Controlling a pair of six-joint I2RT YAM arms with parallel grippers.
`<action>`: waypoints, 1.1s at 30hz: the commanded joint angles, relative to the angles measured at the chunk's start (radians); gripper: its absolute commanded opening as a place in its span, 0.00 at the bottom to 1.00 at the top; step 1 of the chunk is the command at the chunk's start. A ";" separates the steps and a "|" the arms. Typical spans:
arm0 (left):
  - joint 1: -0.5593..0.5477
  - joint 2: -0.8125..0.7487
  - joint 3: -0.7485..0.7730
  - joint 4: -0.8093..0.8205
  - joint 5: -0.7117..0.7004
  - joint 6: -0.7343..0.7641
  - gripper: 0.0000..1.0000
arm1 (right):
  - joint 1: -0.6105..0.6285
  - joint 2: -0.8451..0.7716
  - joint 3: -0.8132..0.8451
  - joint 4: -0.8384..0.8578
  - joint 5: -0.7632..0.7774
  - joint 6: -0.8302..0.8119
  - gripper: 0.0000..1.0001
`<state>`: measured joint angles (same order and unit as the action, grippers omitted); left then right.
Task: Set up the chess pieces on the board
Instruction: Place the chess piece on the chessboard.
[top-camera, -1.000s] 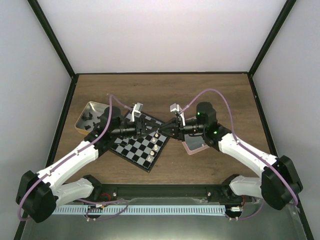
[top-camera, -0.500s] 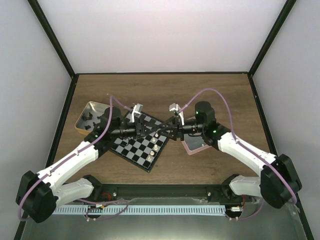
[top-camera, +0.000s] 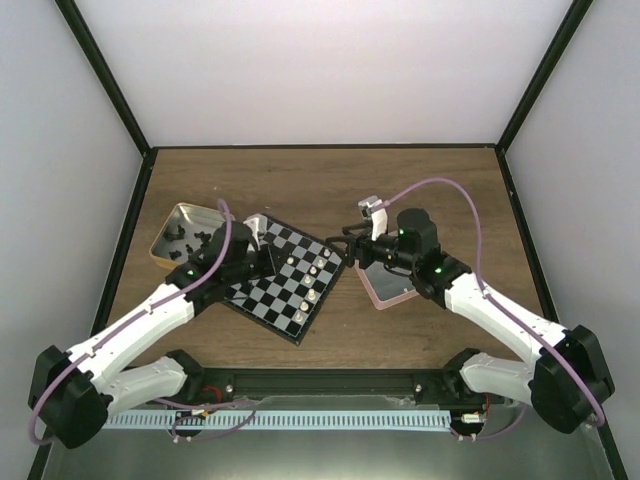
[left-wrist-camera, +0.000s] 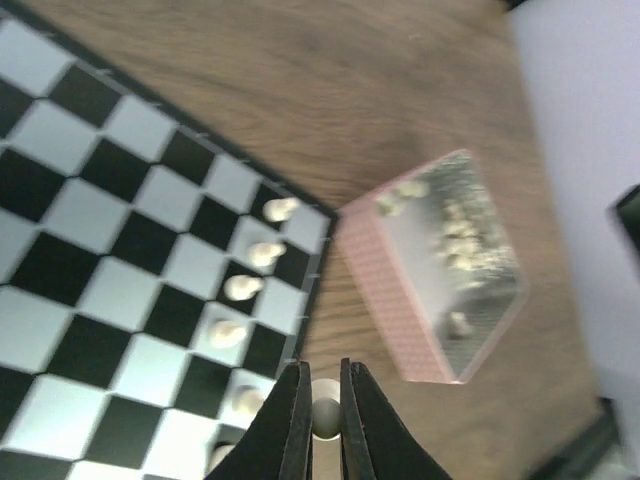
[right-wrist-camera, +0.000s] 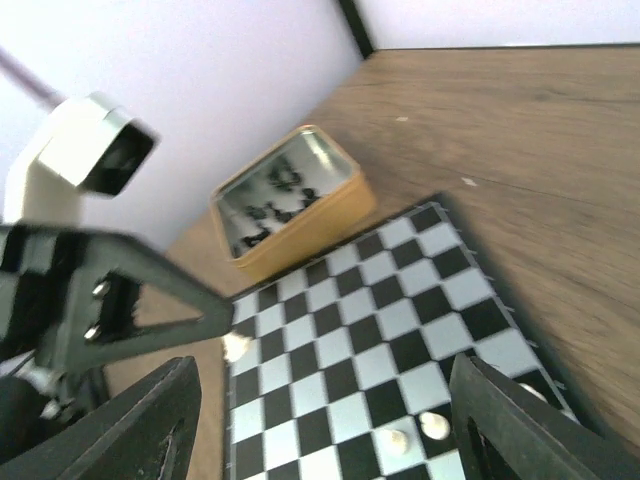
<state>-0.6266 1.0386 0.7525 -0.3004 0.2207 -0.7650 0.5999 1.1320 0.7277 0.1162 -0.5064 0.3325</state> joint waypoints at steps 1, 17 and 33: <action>-0.061 0.040 0.020 -0.144 -0.334 0.092 0.04 | 0.003 -0.014 -0.004 -0.065 0.278 0.068 0.70; -0.193 0.316 0.005 -0.015 -0.354 0.128 0.04 | -0.001 -0.023 -0.062 -0.078 0.444 0.115 0.71; -0.236 0.417 -0.035 0.104 -0.348 0.139 0.06 | -0.008 -0.014 -0.076 -0.065 0.435 0.103 0.71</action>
<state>-0.8494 1.4322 0.7254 -0.2317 -0.1146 -0.6418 0.5968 1.1240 0.6518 0.0341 -0.0845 0.4423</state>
